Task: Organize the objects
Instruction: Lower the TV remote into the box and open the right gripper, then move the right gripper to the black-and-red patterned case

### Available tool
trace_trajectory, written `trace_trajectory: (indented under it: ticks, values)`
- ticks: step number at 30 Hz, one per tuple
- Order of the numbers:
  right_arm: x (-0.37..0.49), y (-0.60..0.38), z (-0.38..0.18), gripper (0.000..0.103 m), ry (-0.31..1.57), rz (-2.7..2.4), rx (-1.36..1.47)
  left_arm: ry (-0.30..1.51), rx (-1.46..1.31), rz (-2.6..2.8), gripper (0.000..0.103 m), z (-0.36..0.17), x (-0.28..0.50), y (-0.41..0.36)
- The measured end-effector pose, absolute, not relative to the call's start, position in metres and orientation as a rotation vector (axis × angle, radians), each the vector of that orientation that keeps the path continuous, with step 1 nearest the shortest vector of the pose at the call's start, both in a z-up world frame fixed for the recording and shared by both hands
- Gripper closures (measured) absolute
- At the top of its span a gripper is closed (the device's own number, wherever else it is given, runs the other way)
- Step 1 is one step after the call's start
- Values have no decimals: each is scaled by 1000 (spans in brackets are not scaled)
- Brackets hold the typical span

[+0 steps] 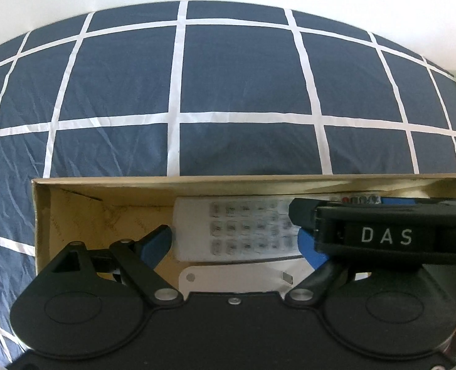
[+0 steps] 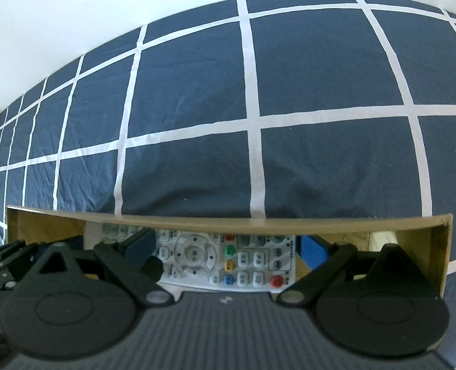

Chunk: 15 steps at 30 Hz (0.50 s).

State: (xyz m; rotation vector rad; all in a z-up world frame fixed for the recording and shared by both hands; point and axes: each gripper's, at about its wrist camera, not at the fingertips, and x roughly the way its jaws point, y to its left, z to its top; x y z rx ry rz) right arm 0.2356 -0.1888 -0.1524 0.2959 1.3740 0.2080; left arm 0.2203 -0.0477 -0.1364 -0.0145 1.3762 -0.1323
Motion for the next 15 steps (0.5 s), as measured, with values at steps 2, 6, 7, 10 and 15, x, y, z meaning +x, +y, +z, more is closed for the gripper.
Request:
trace_trajectory:
  ticks: [2, 6, 7, 10, 15]
  values:
    - [234, -189, -148, 6, 1366, 210, 296, 1371, -19, -130, 15, -133, 219, -48]
    - [231, -192, -138, 6, 1347, 214, 295, 1356, -17, -127, 15, -123, 213, -48]
    - [229, -193, -134, 6, 1340, 217, 296, 1353, -20, -125, 15, -120, 212, -48]
    - [225, -196, -123, 7, 1331, 241, 318, 1342, -27, -118, 14, -111, 206, -49]
    - [209, -195, -96, 6, 1289, 262, 313, 1316, -21, -114, 11, -90, 190, -54]
